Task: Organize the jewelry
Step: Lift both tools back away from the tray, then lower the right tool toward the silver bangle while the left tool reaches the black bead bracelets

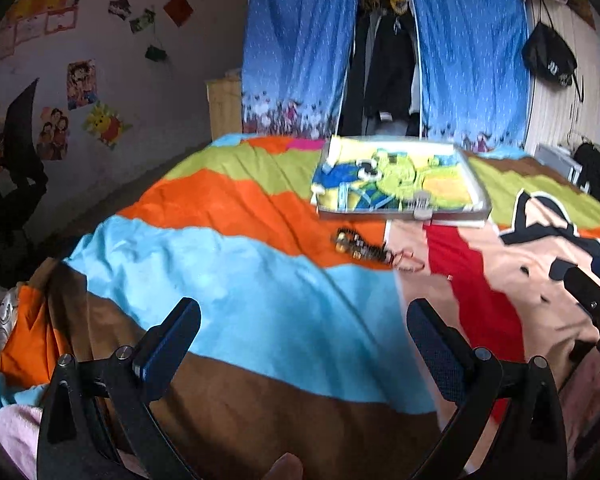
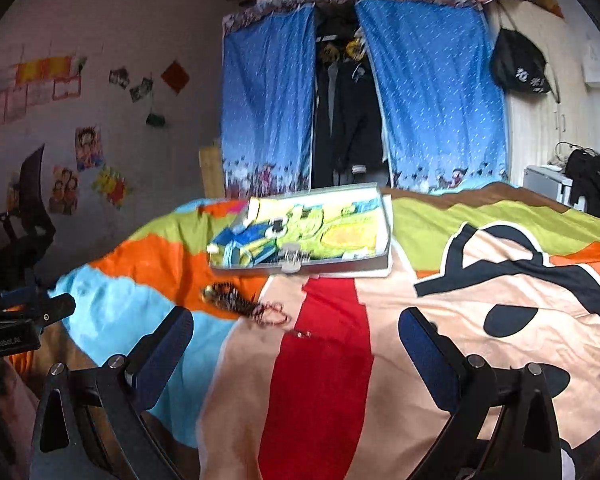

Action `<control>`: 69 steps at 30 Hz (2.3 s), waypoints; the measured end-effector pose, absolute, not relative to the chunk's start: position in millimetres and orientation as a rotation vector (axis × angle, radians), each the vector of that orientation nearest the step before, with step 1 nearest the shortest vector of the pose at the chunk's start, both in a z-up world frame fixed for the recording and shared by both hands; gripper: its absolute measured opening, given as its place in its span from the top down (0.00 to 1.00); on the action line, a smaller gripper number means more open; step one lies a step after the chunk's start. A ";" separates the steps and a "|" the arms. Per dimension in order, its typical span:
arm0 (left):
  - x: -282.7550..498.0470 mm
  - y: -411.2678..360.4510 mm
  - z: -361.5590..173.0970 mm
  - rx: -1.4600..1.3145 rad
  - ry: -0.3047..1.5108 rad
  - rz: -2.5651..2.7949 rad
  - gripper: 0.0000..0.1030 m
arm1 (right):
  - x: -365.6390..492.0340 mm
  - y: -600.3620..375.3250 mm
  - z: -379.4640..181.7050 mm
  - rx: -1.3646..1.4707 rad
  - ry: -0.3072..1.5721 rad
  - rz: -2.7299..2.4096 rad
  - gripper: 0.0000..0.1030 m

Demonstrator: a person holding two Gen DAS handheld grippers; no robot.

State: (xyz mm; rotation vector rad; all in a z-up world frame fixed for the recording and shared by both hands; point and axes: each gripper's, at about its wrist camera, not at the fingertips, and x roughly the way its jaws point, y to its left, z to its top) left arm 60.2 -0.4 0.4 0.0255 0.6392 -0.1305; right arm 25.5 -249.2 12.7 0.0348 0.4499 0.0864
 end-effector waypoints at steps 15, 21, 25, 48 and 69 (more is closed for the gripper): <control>128.8 9.7 -37.1 0.002 0.869 -0.184 0.02 | 77.8 -254.7 -30.9 0.098 0.776 0.117 0.00; 164.6 1.9 -53.9 0.010 0.892 -0.215 0.02 | 115.3 -265.1 -46.0 0.190 0.844 0.173 0.00; 189.2 -6.1 -64.5 0.024 0.896 -0.245 0.02 | 144.4 -269.7 -56.2 0.198 0.848 0.194 0.00; 296.4 -31.7 -110.7 -0.085 0.895 -0.346 0.45 | 233.4 -280.0 -122.9 0.296 0.994 0.196 0.22; 291.4 -42.7 -114.3 -0.024 0.883 -0.358 0.80 | 233.7 -279.1 -139.2 0.316 1.031 0.197 0.58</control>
